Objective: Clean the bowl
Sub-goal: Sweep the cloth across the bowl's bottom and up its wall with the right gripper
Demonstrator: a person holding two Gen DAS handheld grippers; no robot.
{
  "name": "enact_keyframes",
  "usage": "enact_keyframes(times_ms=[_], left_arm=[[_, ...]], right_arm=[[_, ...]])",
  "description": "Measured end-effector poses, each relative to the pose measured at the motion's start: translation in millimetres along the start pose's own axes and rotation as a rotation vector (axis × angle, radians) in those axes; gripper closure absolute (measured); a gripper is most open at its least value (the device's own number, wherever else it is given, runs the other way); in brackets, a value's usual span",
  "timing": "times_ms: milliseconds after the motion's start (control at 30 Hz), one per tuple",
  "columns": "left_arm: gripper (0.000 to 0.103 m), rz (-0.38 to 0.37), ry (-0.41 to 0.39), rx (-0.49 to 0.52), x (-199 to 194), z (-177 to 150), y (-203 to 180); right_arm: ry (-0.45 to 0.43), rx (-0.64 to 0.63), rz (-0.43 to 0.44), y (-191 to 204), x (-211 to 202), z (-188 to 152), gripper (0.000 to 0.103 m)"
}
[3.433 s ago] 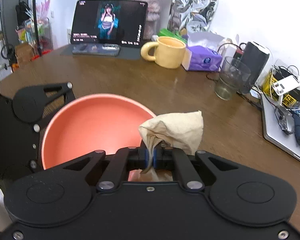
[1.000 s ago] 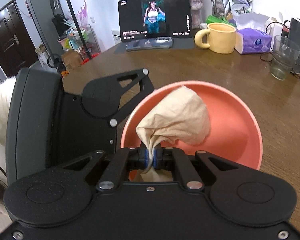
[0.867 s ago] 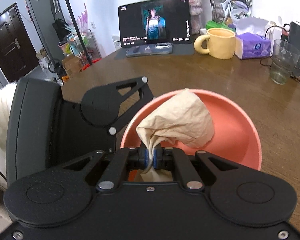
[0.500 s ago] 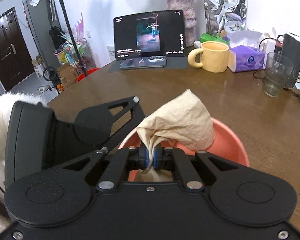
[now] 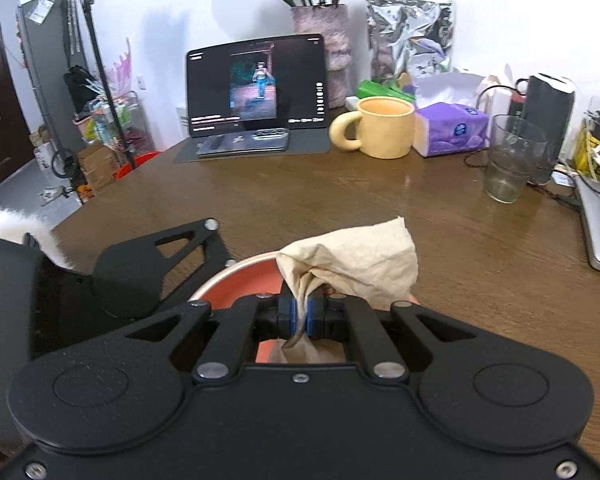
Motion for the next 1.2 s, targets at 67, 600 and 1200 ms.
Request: enact_keyframes(times_ms=[67, 600, 1200], left_arm=[[0.008, 0.002, 0.0, -0.001, 3, -3, 4], [0.008, 0.01, -0.006, 0.002, -10, 25, -16], [0.008, 0.012, -0.014, -0.006, -27, 29, -32]], right_arm=[[0.007, 0.001, -0.04, -6, 1, -1, 0.098], [0.066, 0.035, -0.159, -29, -3, -12, 0.098], [0.186, -0.011, -0.199, -28, -8, -43, 0.098]])
Point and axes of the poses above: each gripper's, at about its wrist camera, not at the fingertips, and x roughly the way its jaws point, y to its left, z to its top, the point moved 8 cm from there along x, roughly the way its jaws point, and after that the axes turned 5 degrees about x, right-handed, at the moved point
